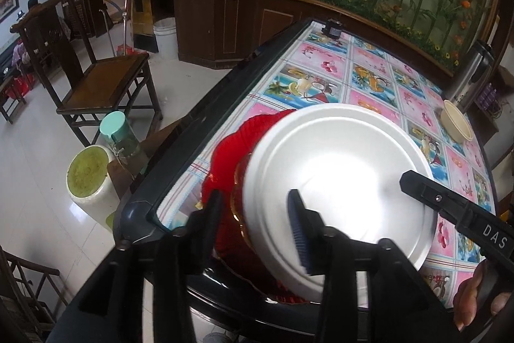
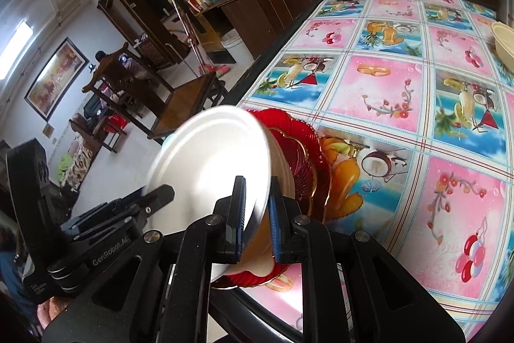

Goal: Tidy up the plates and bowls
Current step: 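Lower the white foam bowl onto the stack and open both grippers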

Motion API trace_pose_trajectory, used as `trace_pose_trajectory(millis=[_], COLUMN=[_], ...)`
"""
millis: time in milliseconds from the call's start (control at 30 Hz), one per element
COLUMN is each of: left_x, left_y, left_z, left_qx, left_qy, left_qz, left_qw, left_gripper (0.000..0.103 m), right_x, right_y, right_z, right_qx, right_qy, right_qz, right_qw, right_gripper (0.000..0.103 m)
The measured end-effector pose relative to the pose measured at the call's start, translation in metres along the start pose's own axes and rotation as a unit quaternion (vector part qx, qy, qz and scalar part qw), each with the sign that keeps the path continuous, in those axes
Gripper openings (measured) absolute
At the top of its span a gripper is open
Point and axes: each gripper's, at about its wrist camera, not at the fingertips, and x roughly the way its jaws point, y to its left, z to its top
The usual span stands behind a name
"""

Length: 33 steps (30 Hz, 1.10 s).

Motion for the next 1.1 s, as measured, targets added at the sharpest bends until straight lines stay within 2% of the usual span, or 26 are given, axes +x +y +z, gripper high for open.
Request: trace_pose_trajectory(millis=[67,167,333,467,500,533,600,700,900,1000,1100], left_x=[-0.005,-0.010,-0.014,-0.012,-0.011,-0.011,-0.010,-0.011,-0.021,-0.025,-0.027], left_y=[0.004,0.010,0.018,0.021,0.021,0.021,0.018,0.016,0.017,0.015,0.007], left_z=[0.001,0.003,0.006,0.007,0.008,0.008,0.008,0.008,0.010,0.011,0.011], left_qx=[-0.003,-0.011,-0.021,-0.027,-0.028,-0.028,-0.026,-0.024,-0.027,-0.027,-0.019], left_qy=[-0.008,-0.016,-0.023,-0.022,-0.021,-0.021,-0.019,-0.020,-0.031,-0.040,-0.045], left_qz=[0.004,0.009,0.016,0.019,0.018,0.018,0.017,0.016,0.012,0.011,0.014], left_qw=[1.0000,0.9998,0.9994,0.9992,0.9992,0.9992,0.9993,0.9994,0.9991,0.9988,0.9987], left_gripper=[0.054,0.055,0.055,0.056,0.056,0.056,0.056,0.056,0.056,0.062,0.065], right_x=[0.000,0.004,0.009,0.004,0.001,-0.001,-0.007,-0.014,-0.028,-0.032,-0.032], right_y=[-0.003,-0.003,0.010,0.005,0.003,0.001,-0.003,-0.009,-0.043,-0.070,-0.099], right_z=[0.001,0.002,-0.001,0.002,0.003,0.004,0.006,0.009,0.016,0.017,0.015], right_qx=[0.006,0.008,-0.023,-0.013,-0.008,-0.005,0.004,0.008,0.042,0.067,0.109], right_qy=[0.001,0.011,0.014,0.019,0.018,0.017,0.008,-0.002,-0.030,-0.037,-0.035], right_qz=[0.003,0.010,0.002,0.014,0.017,0.018,0.024,0.020,-0.014,-0.039,-0.041], right_qw=[1.000,1.000,1.000,1.000,1.000,1.000,1.000,1.000,0.999,0.996,0.993], right_gripper=[0.014,0.014,0.014,0.016,0.021,0.033,0.042,0.042,0.042,0.042,0.042])
